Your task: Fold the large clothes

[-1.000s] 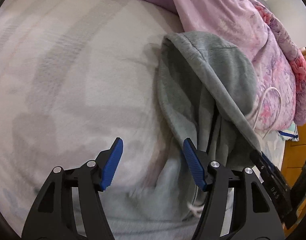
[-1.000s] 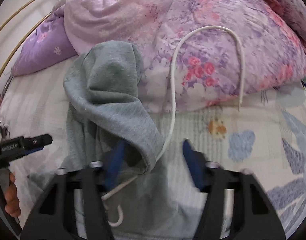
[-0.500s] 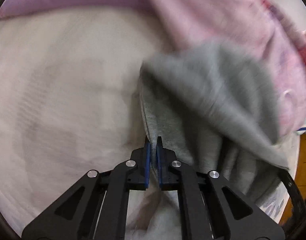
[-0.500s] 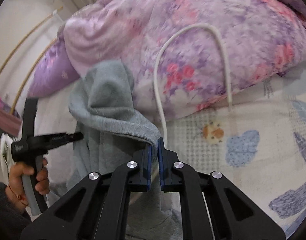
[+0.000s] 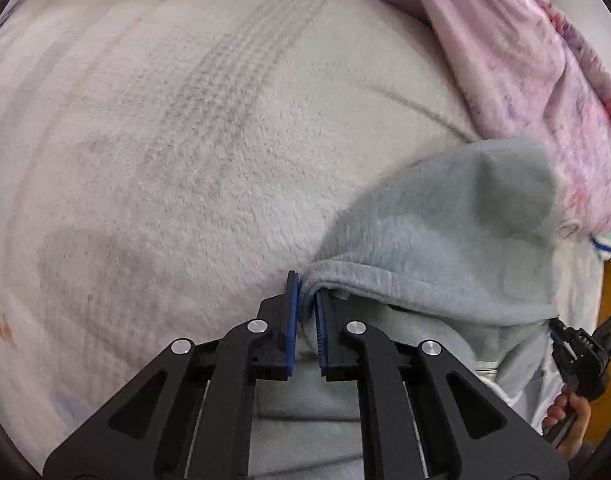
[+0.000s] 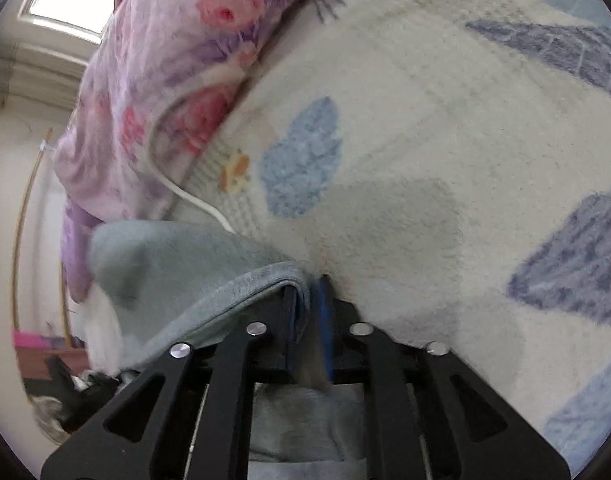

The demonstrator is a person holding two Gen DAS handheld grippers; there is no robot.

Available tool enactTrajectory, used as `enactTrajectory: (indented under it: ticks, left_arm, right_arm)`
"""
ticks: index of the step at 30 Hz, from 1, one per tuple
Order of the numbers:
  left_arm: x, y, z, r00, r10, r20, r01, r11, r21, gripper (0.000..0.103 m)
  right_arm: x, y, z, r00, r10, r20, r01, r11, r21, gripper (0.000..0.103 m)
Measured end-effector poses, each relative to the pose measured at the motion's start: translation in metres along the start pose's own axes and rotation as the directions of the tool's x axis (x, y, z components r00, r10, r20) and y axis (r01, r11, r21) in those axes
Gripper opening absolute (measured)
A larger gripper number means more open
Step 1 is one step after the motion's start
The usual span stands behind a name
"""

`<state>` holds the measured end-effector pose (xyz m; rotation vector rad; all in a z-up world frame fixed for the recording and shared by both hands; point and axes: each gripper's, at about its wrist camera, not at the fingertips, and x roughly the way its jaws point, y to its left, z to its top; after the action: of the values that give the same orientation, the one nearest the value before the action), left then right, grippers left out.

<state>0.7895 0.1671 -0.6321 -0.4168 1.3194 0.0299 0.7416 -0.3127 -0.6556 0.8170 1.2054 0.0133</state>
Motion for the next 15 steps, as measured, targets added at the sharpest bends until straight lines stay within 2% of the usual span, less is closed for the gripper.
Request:
enactTrajectory:
  ticks: [1,2,4,6,8,10,12,14,15]
  left_arm:
    - [-0.009,0.002,-0.001,0.999,-0.033,0.009,0.033,0.999,-0.011,0.014]
    - [-0.016,0.005,-0.003,0.999,-0.044,0.011,0.044,0.999,-0.020,0.026]
    - [-0.040,0.010,-0.005,0.997,-0.066,0.042,0.068,0.997,-0.046,0.043]
    - [-0.065,0.008,-0.004,0.992,-0.089,0.086,0.091,0.995,-0.027,0.046]
    - [-0.074,-0.003,0.003,0.989,-0.104,0.108,0.105,0.994,0.002,0.050]
    - [-0.061,-0.022,0.018,0.990,-0.105,0.098,0.103,0.994,0.029,0.058]
    - [-0.038,-0.039,0.033,0.995,-0.063,0.079,0.058,0.997,0.057,0.058]
    - [-0.009,-0.057,0.050,0.996,-0.088,0.019,0.087,0.995,0.053,0.061]
    - [0.002,-0.058,0.053,0.996,-0.085,-0.016,0.086,0.995,0.045,0.061]
  right_arm:
    - [-0.008,0.007,0.001,0.999,-0.033,-0.002,0.033,0.999,-0.030,0.044]
    - [-0.014,0.013,0.001,0.998,-0.056,-0.001,0.056,0.997,-0.057,0.049]
    - [-0.037,0.034,0.001,0.993,-0.113,0.022,0.115,0.982,-0.151,0.052]
    - [-0.054,0.049,-0.001,0.992,-0.117,0.052,0.125,0.970,-0.210,0.056]
    - [-0.055,0.074,0.001,0.995,-0.085,0.051,0.096,0.956,-0.276,0.059]
    - [-0.046,0.095,0.002,0.996,-0.080,0.050,0.093,0.931,-0.353,0.060]
    - [-0.024,0.123,0.005,0.996,-0.077,0.036,0.085,0.895,-0.438,0.060]
    - [0.009,0.148,0.008,0.999,-0.048,-0.022,0.031,0.873,-0.486,0.060]
    - [0.024,0.156,0.009,0.997,-0.061,-0.047,0.030,0.865,-0.501,0.060]
